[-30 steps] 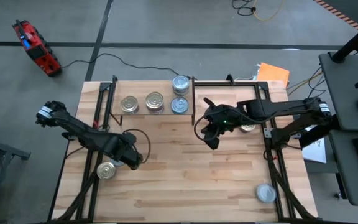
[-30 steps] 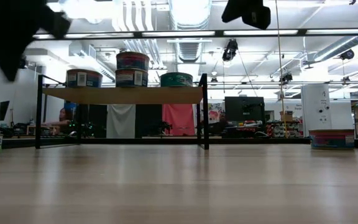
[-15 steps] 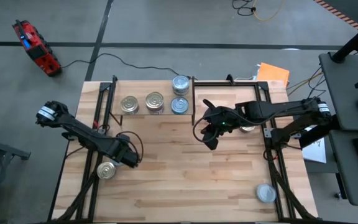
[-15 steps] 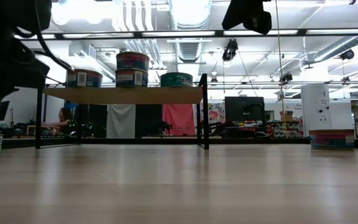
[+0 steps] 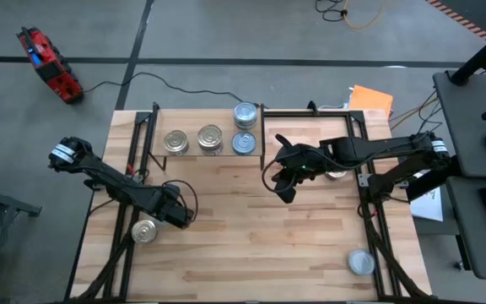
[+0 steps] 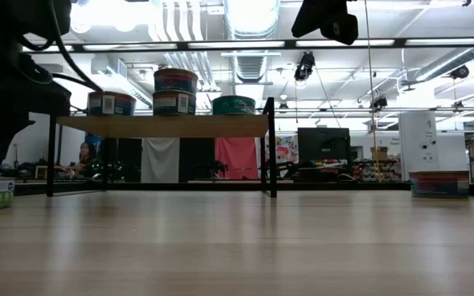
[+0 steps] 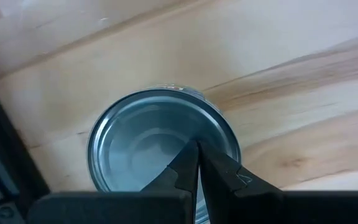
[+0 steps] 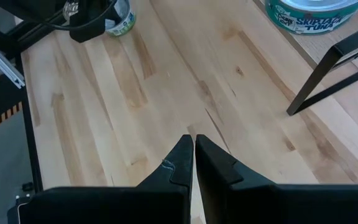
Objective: Stack canned seafood by type on shelf
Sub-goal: Move the green tuna can to the center of the table, then stack the green tuna can on top of the green tuna can on the shelf
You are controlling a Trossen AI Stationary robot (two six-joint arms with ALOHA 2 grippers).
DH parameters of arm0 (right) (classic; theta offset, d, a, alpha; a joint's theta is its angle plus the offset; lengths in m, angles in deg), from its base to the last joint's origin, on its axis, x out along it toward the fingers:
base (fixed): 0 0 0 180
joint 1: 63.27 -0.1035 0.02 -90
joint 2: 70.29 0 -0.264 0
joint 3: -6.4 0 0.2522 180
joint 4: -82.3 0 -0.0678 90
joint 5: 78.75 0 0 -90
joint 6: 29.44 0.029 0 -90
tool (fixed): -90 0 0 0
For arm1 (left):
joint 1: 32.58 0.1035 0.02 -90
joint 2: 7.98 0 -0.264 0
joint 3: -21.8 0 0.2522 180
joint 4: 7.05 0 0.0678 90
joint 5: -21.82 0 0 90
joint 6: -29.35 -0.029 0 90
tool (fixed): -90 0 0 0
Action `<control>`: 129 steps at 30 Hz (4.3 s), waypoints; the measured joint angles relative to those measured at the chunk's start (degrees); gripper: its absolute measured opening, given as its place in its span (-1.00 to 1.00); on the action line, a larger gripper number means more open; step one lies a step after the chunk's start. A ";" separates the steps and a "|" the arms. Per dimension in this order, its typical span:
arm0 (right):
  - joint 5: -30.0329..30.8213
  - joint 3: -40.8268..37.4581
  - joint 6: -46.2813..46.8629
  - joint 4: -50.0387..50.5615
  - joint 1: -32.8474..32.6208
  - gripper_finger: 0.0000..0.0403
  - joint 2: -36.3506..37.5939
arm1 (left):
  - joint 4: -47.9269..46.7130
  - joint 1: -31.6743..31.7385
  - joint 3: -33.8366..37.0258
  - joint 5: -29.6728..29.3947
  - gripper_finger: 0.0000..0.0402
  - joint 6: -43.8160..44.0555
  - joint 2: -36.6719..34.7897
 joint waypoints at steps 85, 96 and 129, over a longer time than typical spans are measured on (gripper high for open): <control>2.09 -10.28 29.37 -33.12 -12.34 -0.95 -20.78 | 36.38 -4.29 -7.02 -6.58 -1.00 -45.25 6.28; -4.50 -8.81 30.02 -34.54 -11.40 -0.95 -30.24 | 37.98 -5.34 -7.06 -7.15 -1.00 -44.41 12.71; -5.07 -8.87 25.02 -46.16 -10.51 -0.95 -35.54 | 44.76 -5.51 -7.17 -12.11 -1.00 -41.55 17.41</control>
